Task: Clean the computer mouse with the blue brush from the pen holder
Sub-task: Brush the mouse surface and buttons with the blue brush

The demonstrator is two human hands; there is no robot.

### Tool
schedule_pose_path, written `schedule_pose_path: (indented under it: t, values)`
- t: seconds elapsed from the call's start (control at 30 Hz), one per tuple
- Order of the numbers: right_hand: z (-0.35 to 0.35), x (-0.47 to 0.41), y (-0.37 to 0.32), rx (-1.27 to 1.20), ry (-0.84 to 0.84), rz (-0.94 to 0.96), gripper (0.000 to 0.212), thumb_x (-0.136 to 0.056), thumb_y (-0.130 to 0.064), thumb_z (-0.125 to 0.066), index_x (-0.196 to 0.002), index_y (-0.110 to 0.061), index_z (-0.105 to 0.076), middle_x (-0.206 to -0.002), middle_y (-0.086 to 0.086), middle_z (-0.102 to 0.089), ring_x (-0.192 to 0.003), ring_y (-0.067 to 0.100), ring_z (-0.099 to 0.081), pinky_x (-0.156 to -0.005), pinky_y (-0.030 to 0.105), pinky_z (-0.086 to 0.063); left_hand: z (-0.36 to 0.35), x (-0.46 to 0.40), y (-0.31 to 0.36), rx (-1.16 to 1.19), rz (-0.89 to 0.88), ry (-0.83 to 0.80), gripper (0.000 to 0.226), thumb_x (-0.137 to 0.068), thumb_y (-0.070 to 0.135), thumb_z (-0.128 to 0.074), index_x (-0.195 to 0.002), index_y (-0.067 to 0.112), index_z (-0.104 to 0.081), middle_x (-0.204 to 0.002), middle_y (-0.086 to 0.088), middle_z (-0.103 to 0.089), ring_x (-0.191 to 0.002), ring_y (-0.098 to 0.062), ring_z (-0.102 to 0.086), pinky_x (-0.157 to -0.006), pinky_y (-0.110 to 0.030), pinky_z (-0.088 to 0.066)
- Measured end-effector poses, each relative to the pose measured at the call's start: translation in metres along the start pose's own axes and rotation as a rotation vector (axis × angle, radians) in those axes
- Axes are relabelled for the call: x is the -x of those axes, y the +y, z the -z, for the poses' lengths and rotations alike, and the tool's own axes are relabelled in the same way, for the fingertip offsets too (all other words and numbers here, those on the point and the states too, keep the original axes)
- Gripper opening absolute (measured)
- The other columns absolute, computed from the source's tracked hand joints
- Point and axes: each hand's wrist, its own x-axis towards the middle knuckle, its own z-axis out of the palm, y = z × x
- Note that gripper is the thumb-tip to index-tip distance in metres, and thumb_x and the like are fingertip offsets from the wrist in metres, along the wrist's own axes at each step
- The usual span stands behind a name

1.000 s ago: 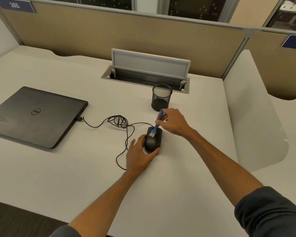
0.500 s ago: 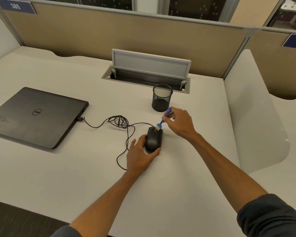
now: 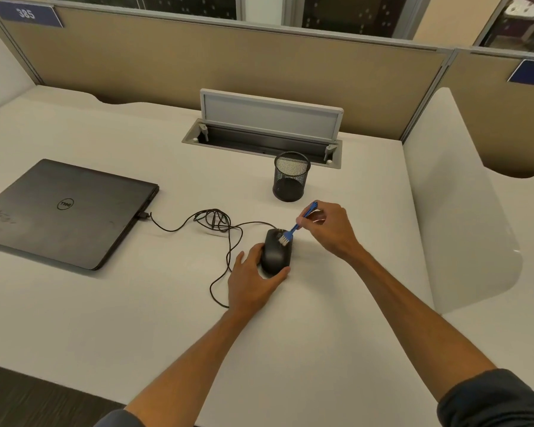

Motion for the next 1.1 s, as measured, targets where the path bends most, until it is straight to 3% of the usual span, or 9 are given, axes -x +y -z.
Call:
schedule_pose_path:
  t: [0.1,0.23,0.33,0.47,0.6,0.73,0.87,1.0,1.1]
  values:
    - [-0.005,0.0,0.004,0.015,-0.132,-0.036,0.017,-0.077,-0.031,-0.075,-0.087,-0.021,-0.066,-0.082,-0.004,-0.069,-0.073,0.01,-0.067,-0.078,0.03,-0.056,-0.001,0.0,0.0,0.002,-0.01,0.009,0.079,-0.066,0.072,-0.061,-0.132,0.034,-0.04,-0.129,0.014,-0.055,-0.129,-0.018,-0.035,-0.106,-0.038,-0.029]
    - [-0.008,-0.01,0.008,0.216,0.086,-0.042,0.036,-0.082,-0.039,-0.069,-0.104,-0.012,-0.063,-0.086,0.001,-0.072,-0.077,0.016,-0.066,-0.079,0.035,-0.054,-0.001,0.001,0.0,-0.001,-0.008,0.012,0.078,-0.065,0.074,-0.058,-0.13,0.037,-0.039,-0.125,0.015,-0.056,-0.127,-0.017,-0.035,-0.105,-0.036,-0.029]
    - [-0.009,-0.016,0.002,0.248,0.211,0.003,0.032,-0.083,-0.04,-0.067,-0.099,-0.012,-0.064,-0.083,0.0,-0.073,-0.065,0.012,-0.061,-0.072,0.031,-0.052,0.0,0.001,0.0,-0.003,-0.01,0.022,0.075,-0.065,0.074,-0.059,-0.128,0.04,-0.039,-0.122,0.017,-0.057,-0.125,-0.014,-0.036,-0.103,-0.034,-0.03]
    - [-0.015,-0.019,-0.003,0.18,0.086,0.031,0.019,-0.081,-0.038,-0.068,-0.088,-0.022,-0.06,-0.069,-0.014,-0.065,-0.06,0.005,-0.062,-0.074,0.032,-0.054,-0.001,0.0,0.0,-0.003,-0.013,0.026,0.076,-0.064,0.074,-0.059,-0.128,0.038,-0.039,-0.121,0.018,-0.057,-0.122,-0.012,-0.036,-0.104,-0.034,-0.029]
    - [-0.017,-0.022,-0.003,0.298,0.111,0.04,0.032,-0.085,-0.039,-0.065,-0.103,-0.012,-0.064,-0.091,0.003,-0.073,-0.077,0.017,-0.064,-0.074,0.032,-0.05,0.0,0.001,-0.001,-0.005,-0.01,0.019,0.076,-0.065,0.075,-0.058,-0.129,0.039,-0.038,-0.122,0.018,-0.056,-0.124,-0.012,-0.034,-0.104,-0.033,-0.029]
    - [-0.021,-0.023,-0.009,0.24,0.072,0.062,0.033,-0.085,-0.039,-0.065,-0.104,-0.012,-0.064,-0.095,0.005,-0.073,-0.082,0.02,-0.066,-0.077,0.032,-0.05,-0.001,-0.001,-0.002,-0.004,-0.012,-0.004,0.075,-0.067,0.072,-0.061,-0.13,0.038,-0.039,-0.125,0.016,-0.055,-0.126,-0.015,-0.036,-0.106,-0.035,-0.028]
    - [-0.019,-0.024,-0.009,0.402,0.067,0.065,0.04,-0.087,-0.039,-0.063,-0.115,-0.01,-0.061,-0.106,0.009,-0.071,-0.089,0.025,-0.065,-0.075,0.029,-0.043,-0.001,-0.001,-0.002,-0.005,-0.001,-0.008,0.078,-0.066,0.074,-0.059,-0.132,0.037,-0.038,-0.126,0.015,-0.055,-0.128,-0.016,-0.034,-0.105,-0.034,-0.026]
    - [-0.023,-0.023,-0.011,0.221,0.058,0.026,0.031,-0.084,-0.037,-0.066,-0.104,-0.014,-0.064,-0.098,0.005,-0.073,-0.081,0.017,-0.064,-0.081,0.032,-0.051,-0.001,-0.001,-0.003,-0.011,0.002,-0.018,0.08,-0.066,0.074,-0.06,-0.133,0.035,-0.038,-0.13,0.012,-0.053,-0.129,-0.018,-0.034,-0.106,-0.036,-0.026]
    - [-0.026,-0.021,-0.011,0.293,0.039,0.018,0.036,-0.085,-0.039,-0.065,-0.109,-0.012,-0.063,-0.101,0.006,-0.072,-0.082,0.018,-0.063,-0.076,0.029,-0.046,-0.001,-0.001,-0.002,-0.01,-0.001,-0.018,0.08,-0.067,0.073,-0.059,-0.134,0.034,-0.038,-0.13,0.012,-0.054,-0.129,-0.017,-0.034,-0.106,-0.034,-0.025]
